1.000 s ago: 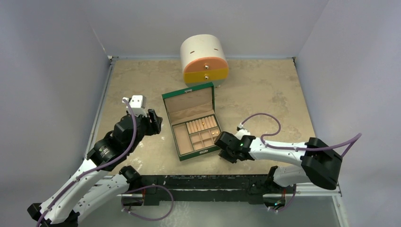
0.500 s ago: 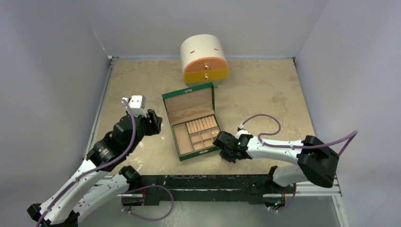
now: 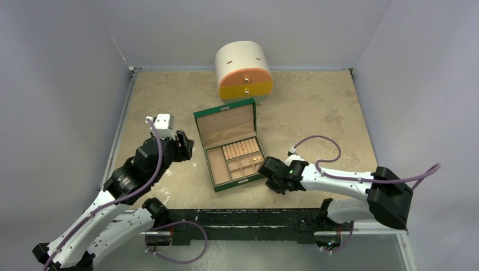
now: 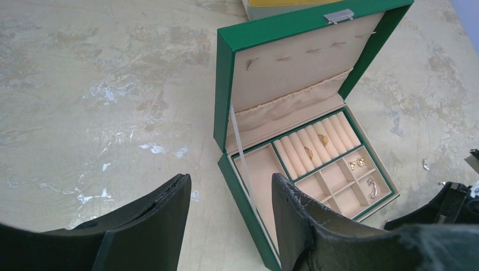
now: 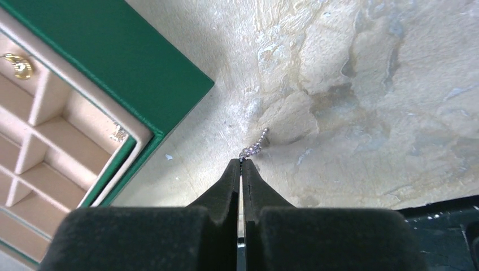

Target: Organize the mixed jewelry

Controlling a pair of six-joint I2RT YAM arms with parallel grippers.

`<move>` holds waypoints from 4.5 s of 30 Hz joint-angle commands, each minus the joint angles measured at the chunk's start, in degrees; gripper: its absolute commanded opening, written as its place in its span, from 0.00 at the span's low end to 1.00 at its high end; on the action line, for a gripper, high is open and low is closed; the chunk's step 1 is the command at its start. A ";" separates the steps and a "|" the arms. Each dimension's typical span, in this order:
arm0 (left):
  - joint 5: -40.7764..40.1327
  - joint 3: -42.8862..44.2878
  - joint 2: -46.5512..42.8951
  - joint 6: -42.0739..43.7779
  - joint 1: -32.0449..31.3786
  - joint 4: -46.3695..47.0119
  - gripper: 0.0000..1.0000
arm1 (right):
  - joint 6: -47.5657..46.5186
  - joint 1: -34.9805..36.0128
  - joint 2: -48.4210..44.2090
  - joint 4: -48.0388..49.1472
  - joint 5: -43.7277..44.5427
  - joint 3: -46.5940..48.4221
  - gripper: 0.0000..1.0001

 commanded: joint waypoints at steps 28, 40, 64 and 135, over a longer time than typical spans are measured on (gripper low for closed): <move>-0.69 1.09 1.41 0.55 0.46 1.65 0.54 | -25.25 -1.22 -7.38 -1.27 10.12 16.38 0.02; -0.43 1.16 1.35 0.64 0.64 1.71 0.54 | -21.21 -3.21 1.51 0.92 7.92 17.51 0.03; -0.77 1.11 0.86 0.64 0.78 1.65 0.54 | -15.14 -5.80 9.11 0.13 4.81 17.80 0.15; -1.22 1.24 2.40 0.55 0.99 1.38 0.54 | -48.08 -42.33 2.33 8.63 1.66 0.46 0.24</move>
